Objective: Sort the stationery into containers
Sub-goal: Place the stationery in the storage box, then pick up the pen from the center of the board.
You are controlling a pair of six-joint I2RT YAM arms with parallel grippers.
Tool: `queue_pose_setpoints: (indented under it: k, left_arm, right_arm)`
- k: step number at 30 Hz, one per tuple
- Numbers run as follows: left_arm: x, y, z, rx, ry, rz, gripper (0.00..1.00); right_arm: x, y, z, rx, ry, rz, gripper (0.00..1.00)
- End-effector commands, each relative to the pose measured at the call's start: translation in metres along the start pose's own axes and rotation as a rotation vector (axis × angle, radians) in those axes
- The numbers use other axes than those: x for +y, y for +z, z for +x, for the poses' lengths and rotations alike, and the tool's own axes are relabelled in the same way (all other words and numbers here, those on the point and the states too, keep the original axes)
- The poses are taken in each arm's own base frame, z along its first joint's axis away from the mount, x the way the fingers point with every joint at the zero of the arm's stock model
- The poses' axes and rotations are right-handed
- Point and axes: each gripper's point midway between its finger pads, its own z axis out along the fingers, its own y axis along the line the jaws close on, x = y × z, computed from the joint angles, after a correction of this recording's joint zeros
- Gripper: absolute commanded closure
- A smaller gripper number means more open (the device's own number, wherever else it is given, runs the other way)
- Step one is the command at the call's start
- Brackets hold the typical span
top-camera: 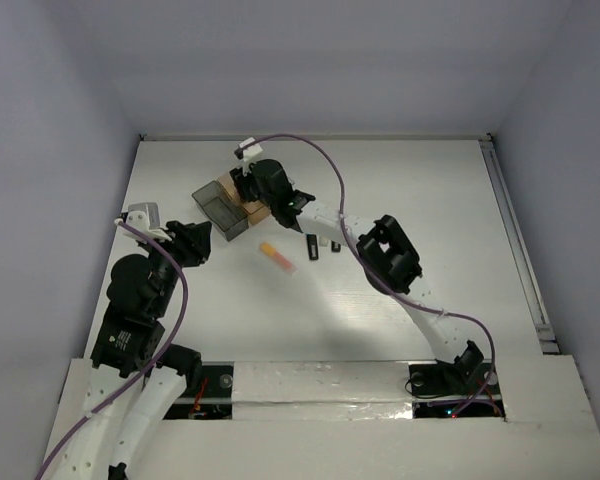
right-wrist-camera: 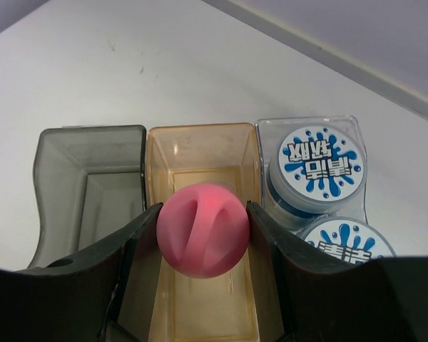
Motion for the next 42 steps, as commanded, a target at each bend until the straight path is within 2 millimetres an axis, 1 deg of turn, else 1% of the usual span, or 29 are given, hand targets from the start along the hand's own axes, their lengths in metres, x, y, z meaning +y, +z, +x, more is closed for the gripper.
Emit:
queue_pose_setpoints:
  k: [1,5,6,8,10,13,15,16,17,19,20,21,24,25,26,27,28,30,31,32,33,34,35,36,37,38,39,40,42]
  left_arm:
    - [-0.003,0.006,-0.005,-0.023,0.012,0.020,0.65]
    - [-0.004,0.009,-0.002,-0.013,0.012,0.024,0.65]
    - [-0.004,0.009,-0.002,-0.009,0.014,0.025,0.65]
    - [-0.004,0.008,-0.003,-0.014,0.014,0.024,0.65]
    - [-0.004,0.007,-0.004,-0.020,0.012,0.027,0.65]
    - [-0.004,0.009,-0.004,-0.018,0.010,0.026,0.65]
    - [-0.002,0.010,-0.005,-0.023,0.011,0.018,0.65]
    - [-0.002,0.010,-0.003,-0.015,0.010,0.018,0.65]
    - [-0.002,0.010,-0.002,-0.011,0.012,0.020,0.65]
    - [-0.001,0.010,-0.002,-0.012,0.011,0.018,0.66]
    - [-0.001,0.009,-0.003,-0.016,0.010,0.019,0.65]
    - [-0.002,0.010,-0.004,-0.023,0.010,0.020,0.65]
    - [-0.003,0.011,-0.002,-0.009,0.011,0.024,0.65]
    - [-0.003,0.011,-0.002,-0.008,0.009,0.023,0.65]
    - [-0.003,0.011,-0.002,-0.011,0.009,0.024,0.66]
    - [-0.003,0.011,-0.003,-0.015,0.009,0.026,0.65]
    - [-0.003,0.012,-0.002,-0.013,0.009,0.024,0.66]
    - [-0.001,0.011,-0.002,-0.011,0.007,0.016,0.66]
    - [-0.001,0.011,-0.003,-0.013,0.006,0.015,0.66]
    - [-0.001,0.011,-0.003,-0.016,0.005,0.017,0.65]
    - [0.000,0.011,-0.003,-0.018,0.005,0.016,0.66]
    - [0.000,0.012,-0.003,-0.016,0.005,0.015,0.66]
    - [0.000,0.013,-0.001,-0.005,0.006,0.012,0.65]
    - [0.001,0.014,0.001,0.005,0.007,0.006,0.65]
    - [0.001,0.014,0.001,0.007,0.007,0.008,0.66]
    - [0.001,0.014,0.002,0.008,0.006,0.006,0.66]
    - [0.001,0.014,0.000,-0.001,0.005,0.008,0.67]
    - [0.000,0.014,0.000,-0.004,0.003,0.010,0.69]
    - [0.001,0.015,0.000,0.002,0.004,0.007,0.73]
  right_arm:
    - [-0.004,0.004,-0.065,-0.206,0.053,0.050,0.90]
    - [-0.009,0.010,-0.061,-0.245,0.154,0.096,0.90]
    - [-0.010,0.010,-0.052,-0.234,0.163,0.104,0.90]
    - [-0.013,0.007,-0.050,-0.241,0.190,0.119,0.90]
    - [-0.015,-0.002,-0.040,-0.248,0.205,0.124,0.90]
    - [-0.014,-0.007,-0.030,-0.245,0.220,0.111,0.90]
    - [-0.014,-0.008,-0.026,-0.229,0.233,0.111,0.86]
    - [-0.008,-0.012,-0.027,-0.233,0.240,0.105,0.81]
    - [-0.008,-0.014,-0.012,-0.206,0.245,0.104,0.65]
    - [-0.010,-0.022,-0.019,-0.216,0.251,0.106,0.53]
    - [-0.012,-0.025,-0.019,-0.218,0.249,0.112,0.40]
    - [-0.013,-0.032,-0.023,-0.223,0.249,0.113,0.36]
    - [-0.015,-0.040,-0.038,-0.233,0.236,0.110,0.26]
    - [-0.014,-0.046,-0.049,-0.237,0.235,0.102,0.25]
    - [-0.014,-0.049,-0.056,-0.242,0.230,0.096,0.22]
    - [-0.013,-0.053,-0.061,-0.244,0.230,0.088,0.20]
    - [-0.013,-0.059,-0.071,-0.245,0.230,0.082,0.19]
    - [-0.009,-0.065,-0.080,-0.237,0.226,0.049,0.18]
    - [-0.007,-0.068,-0.077,-0.208,0.219,0.040,0.18]
    - [-0.006,-0.079,-0.091,-0.220,0.230,0.022,0.27]
    - [-0.004,-0.085,-0.092,-0.211,0.232,0.009,0.41]
    - [-0.004,-0.091,-0.087,-0.179,0.224,0.002,0.64]
    - [-0.001,-0.104,-0.087,-0.153,0.223,-0.028,0.96]
    - [0.002,-0.111,-0.081,-0.117,0.221,-0.047,1.00]
    - [0.009,-0.119,-0.062,-0.038,0.211,-0.084,1.00]
    - [0.010,-0.127,-0.037,0.033,0.209,-0.093,1.00]
    - [0.011,-0.138,-0.037,0.052,0.215,-0.109,1.00]
    - [0.011,-0.147,-0.019,0.123,0.216,-0.110,1.00]
    - [0.018,-0.164,0.007,0.216,0.215,-0.156,1.00]
